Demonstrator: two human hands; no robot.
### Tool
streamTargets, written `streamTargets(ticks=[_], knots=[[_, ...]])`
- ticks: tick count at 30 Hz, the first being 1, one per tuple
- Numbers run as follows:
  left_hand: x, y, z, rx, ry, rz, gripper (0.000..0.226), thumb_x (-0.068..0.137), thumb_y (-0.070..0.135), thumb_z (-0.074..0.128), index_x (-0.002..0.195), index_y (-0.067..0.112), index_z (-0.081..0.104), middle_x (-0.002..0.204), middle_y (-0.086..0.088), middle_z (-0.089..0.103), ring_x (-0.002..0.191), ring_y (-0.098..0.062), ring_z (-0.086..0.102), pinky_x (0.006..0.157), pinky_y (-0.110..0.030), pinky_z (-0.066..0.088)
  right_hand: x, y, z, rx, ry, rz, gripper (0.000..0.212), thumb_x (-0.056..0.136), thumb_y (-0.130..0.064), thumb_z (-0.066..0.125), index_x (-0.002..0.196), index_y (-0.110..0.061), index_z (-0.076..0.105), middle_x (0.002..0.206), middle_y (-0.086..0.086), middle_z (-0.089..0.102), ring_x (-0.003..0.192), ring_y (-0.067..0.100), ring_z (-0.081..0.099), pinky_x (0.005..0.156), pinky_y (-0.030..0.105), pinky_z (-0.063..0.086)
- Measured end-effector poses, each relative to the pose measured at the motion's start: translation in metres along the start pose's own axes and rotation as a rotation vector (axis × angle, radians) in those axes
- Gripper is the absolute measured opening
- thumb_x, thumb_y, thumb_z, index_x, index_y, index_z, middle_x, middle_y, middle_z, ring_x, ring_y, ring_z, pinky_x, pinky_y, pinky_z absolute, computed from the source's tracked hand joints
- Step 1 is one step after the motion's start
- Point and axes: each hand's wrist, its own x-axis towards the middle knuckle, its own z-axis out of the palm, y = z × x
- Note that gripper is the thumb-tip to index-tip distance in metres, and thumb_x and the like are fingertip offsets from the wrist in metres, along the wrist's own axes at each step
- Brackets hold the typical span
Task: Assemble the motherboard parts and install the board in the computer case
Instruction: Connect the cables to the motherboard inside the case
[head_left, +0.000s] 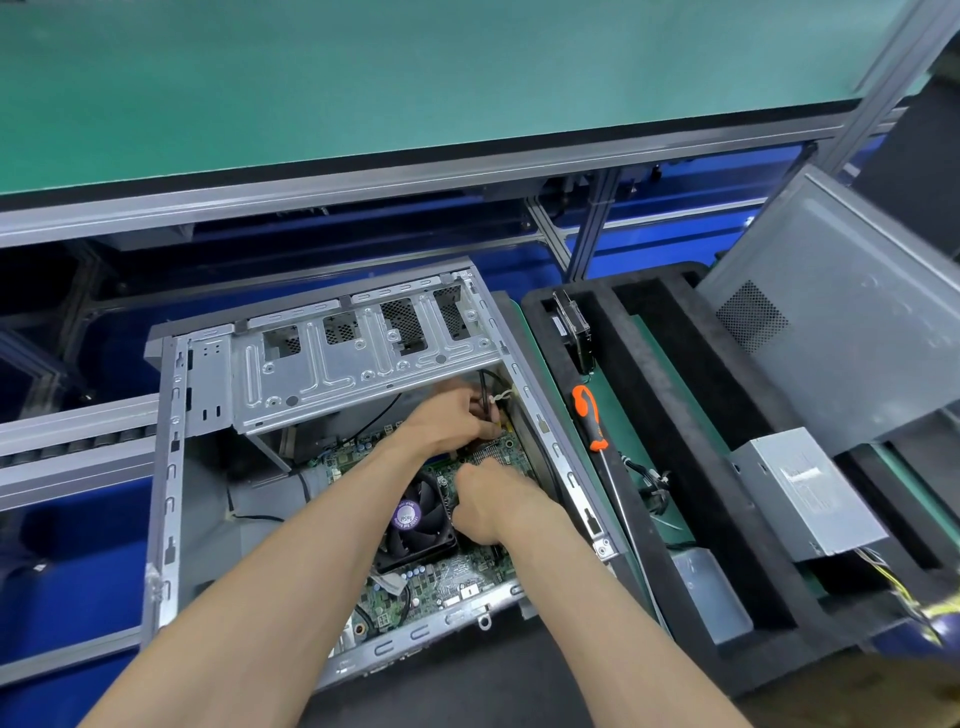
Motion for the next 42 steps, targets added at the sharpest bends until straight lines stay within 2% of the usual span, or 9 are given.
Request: streamTargets(ticks=[3,6,11,18,28,30,33,37,42], knots=[[0.0010,-0.0019,-0.0001,-0.019,0.005,-0.004,0.023,0.080,0.018,0.076,0.098,0.015,0.062,0.096,0.010,0.076,0.104,-0.017,0.069,0.099,-0.052,0.051,0.0003,-0.0003,0.0001,0.005,0.004,-0.002,0.030,0.097,-0.015,0.044,0.125,-0.005,0.050,0.131,0.018,0.049,0.116,0.040,0.051,0.081,0.043,0.043],[0.0008,-0.0039,0.0003,0.003,0.028,0.006,0.016,0.081,0.021,0.076,0.090,0.022,0.063,0.098,0.013,0.075,0.100,-0.015,0.069,0.096,-0.043,0.052,0.0006,-0.0003,-0.0001,0.004,0.004,-0.002,0.030,0.097,-0.015,0.044,0.125,-0.005,0.050,0.131,0.018,0.049,0.116,0.040,0.051,0.082,0.044,0.044],[-0.0003,-0.0018,0.0035,0.143,0.072,0.075,0.016,0.087,0.024,0.073,0.082,0.029,0.059,0.088,0.011,0.070,0.083,-0.012,0.064,0.073,-0.028,0.050,0.0007,-0.0003,0.0003,0.003,0.000,-0.003,0.031,0.098,-0.016,0.044,0.126,-0.005,0.050,0.132,0.018,0.048,0.118,0.040,0.050,0.085,0.044,0.044],[-0.0013,0.0011,0.0042,0.178,0.051,0.088,0.018,0.089,0.020,0.071,0.082,0.026,0.056,0.107,0.002,0.071,0.104,-0.018,0.065,0.099,-0.042,0.049,-0.0002,-0.0007,-0.0004,-0.001,-0.007,-0.004,0.031,0.098,-0.015,0.043,0.127,-0.005,0.049,0.133,0.018,0.048,0.119,0.040,0.050,0.086,0.044,0.045],[-0.0041,0.0025,0.0062,0.150,0.086,0.117,0.015,0.088,0.016,0.072,0.084,0.023,0.059,0.103,-0.002,0.073,0.100,-0.020,0.067,0.095,-0.045,0.052,-0.0012,-0.0008,-0.0008,0.011,0.004,0.001,0.030,0.097,-0.014,0.043,0.126,-0.005,0.050,0.133,0.019,0.048,0.120,0.040,0.050,0.089,0.044,0.045],[-0.0050,0.0022,0.0034,0.155,0.088,0.097,0.015,0.089,0.017,0.072,0.085,0.027,0.062,0.100,0.002,0.074,0.098,-0.017,0.068,0.090,-0.039,0.055,-0.0013,-0.0007,-0.0007,0.015,0.010,0.002,0.030,0.097,-0.013,0.043,0.125,-0.005,0.050,0.133,0.019,0.048,0.119,0.041,0.050,0.087,0.044,0.044],[-0.0074,-0.0003,-0.0002,0.129,0.104,0.087,0.014,0.090,0.019,0.071,0.087,0.031,0.065,0.094,0.007,0.075,0.084,-0.011,0.068,0.066,-0.030,0.054,-0.0014,-0.0005,-0.0004,0.019,0.013,0.002,0.030,0.096,-0.013,0.043,0.125,-0.005,0.050,0.132,0.019,0.048,0.118,0.041,0.050,0.081,0.042,0.041],[-0.0079,0.0014,0.0026,0.105,0.132,0.083,0.014,0.089,0.021,0.072,0.086,0.033,0.068,0.073,0.024,0.070,0.068,0.008,0.062,0.058,-0.017,0.045,-0.0021,-0.0011,-0.0008,0.018,0.011,0.006,0.031,0.096,-0.013,0.043,0.126,-0.005,0.050,0.133,0.019,0.049,0.119,0.041,0.051,0.085,0.043,0.044],[-0.0028,0.0007,0.0065,0.080,0.199,0.056,0.015,0.088,0.024,0.073,0.083,0.038,0.069,0.095,0.016,0.072,0.085,-0.002,0.062,0.064,-0.019,0.041,-0.0020,-0.0009,-0.0010,0.013,0.005,0.001,0.030,0.097,-0.012,0.043,0.125,-0.004,0.050,0.132,0.019,0.049,0.117,0.040,0.051,0.085,0.043,0.045]])
